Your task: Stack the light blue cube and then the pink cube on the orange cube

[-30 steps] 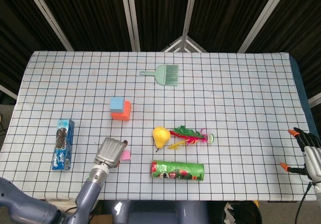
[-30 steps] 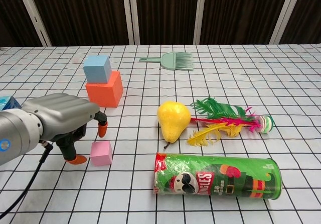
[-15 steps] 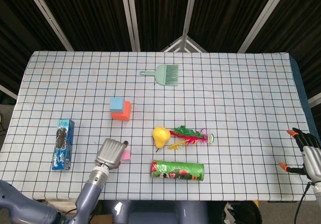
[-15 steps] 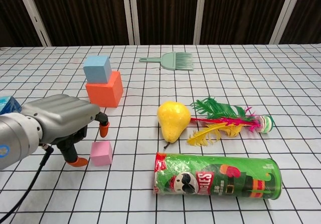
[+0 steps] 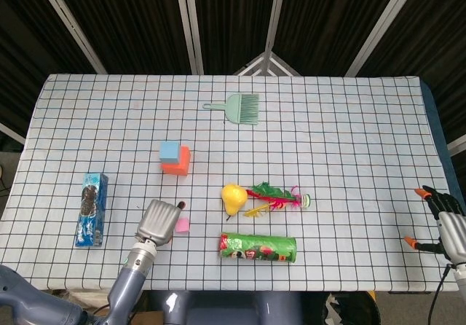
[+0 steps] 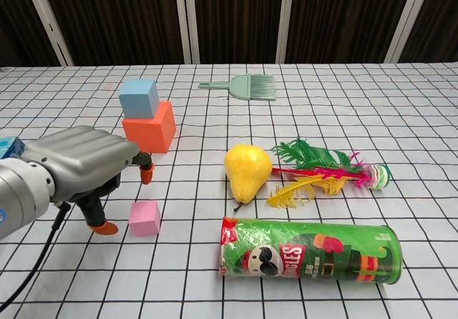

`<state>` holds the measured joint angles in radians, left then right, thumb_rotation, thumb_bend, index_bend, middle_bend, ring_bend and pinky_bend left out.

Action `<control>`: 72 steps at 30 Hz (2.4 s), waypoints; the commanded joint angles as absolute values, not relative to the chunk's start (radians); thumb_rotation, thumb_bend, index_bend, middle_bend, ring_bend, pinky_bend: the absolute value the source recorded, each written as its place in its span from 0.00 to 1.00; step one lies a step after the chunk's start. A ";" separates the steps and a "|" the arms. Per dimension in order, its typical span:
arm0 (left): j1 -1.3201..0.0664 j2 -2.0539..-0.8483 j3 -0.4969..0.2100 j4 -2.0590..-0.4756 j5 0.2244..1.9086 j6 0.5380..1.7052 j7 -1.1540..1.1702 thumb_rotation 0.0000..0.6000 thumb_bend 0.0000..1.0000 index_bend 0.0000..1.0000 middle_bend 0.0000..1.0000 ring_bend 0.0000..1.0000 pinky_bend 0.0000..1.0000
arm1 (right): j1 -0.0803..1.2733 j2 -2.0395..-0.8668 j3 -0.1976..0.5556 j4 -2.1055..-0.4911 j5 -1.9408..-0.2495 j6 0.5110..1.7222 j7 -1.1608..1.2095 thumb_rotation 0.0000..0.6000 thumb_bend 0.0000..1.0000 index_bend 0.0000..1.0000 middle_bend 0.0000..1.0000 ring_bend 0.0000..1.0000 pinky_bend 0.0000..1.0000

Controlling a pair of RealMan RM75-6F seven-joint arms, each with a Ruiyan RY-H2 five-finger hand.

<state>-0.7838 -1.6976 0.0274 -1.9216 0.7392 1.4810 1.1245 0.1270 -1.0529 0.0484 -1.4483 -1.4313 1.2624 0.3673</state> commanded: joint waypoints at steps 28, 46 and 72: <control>-0.742 -1.761 -0.016 -1.782 0.828 1.397 1.066 1.00 0.14 0.31 0.91 0.77 0.88 | 0.144 -1.048 0.039 -1.448 -1.439 1.231 0.398 1.00 0.15 0.14 0.09 0.10 0.05; -0.719 -1.737 -0.032 -1.785 0.887 1.411 1.080 1.00 0.14 0.31 0.91 0.77 0.88 | 0.154 -1.050 0.028 -1.447 -1.457 1.218 0.428 1.00 0.15 0.14 0.09 0.10 0.05; -0.600 -1.735 0.036 -1.909 0.986 1.566 1.137 1.00 0.18 0.37 0.91 0.78 0.90 | 0.161 -1.050 0.025 -1.449 -1.442 1.201 0.411 1.00 0.15 0.14 0.09 0.10 0.05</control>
